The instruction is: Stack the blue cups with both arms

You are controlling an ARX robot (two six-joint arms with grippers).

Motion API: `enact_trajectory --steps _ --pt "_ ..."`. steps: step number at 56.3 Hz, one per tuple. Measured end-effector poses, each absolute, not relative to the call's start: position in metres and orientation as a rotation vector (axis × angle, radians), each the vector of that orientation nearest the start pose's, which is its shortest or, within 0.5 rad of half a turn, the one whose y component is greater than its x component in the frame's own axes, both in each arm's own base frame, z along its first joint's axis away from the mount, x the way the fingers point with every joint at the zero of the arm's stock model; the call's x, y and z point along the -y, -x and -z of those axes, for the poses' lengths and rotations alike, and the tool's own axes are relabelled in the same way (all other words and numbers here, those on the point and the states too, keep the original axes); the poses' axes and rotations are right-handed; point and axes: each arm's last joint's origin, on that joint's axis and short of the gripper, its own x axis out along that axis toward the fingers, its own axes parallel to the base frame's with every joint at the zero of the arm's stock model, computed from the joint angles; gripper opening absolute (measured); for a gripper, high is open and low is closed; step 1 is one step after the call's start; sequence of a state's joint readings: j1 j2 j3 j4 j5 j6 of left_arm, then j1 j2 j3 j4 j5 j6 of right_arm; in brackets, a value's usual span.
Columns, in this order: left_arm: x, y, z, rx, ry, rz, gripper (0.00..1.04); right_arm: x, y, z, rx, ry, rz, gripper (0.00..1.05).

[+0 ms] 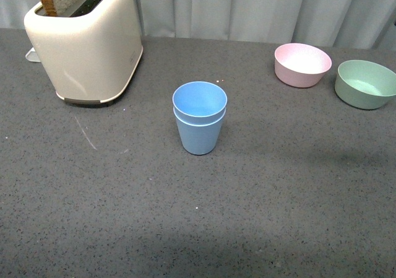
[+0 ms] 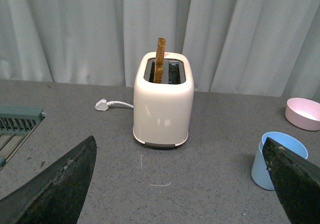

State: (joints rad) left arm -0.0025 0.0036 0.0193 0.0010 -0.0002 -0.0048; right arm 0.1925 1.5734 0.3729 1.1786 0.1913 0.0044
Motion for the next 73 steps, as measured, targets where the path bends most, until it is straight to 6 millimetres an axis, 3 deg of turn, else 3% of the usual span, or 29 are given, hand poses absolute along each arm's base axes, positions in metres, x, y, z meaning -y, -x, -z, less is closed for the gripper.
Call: enact_trajectory --steps 28,45,73 --pt "0.000 -0.097 -0.170 0.016 0.005 0.002 0.98 -0.015 -0.188 -0.161 -0.017 -0.002 -0.004 0.01" --pt "0.000 -0.097 -0.170 0.016 0.005 0.002 0.98 0.000 -0.164 -0.161 -0.017 -0.003 0.006 0.01" --pt "0.000 -0.097 -0.170 0.016 0.005 0.002 0.98 0.000 -0.132 -0.165 -0.006 -0.003 -0.001 0.01"
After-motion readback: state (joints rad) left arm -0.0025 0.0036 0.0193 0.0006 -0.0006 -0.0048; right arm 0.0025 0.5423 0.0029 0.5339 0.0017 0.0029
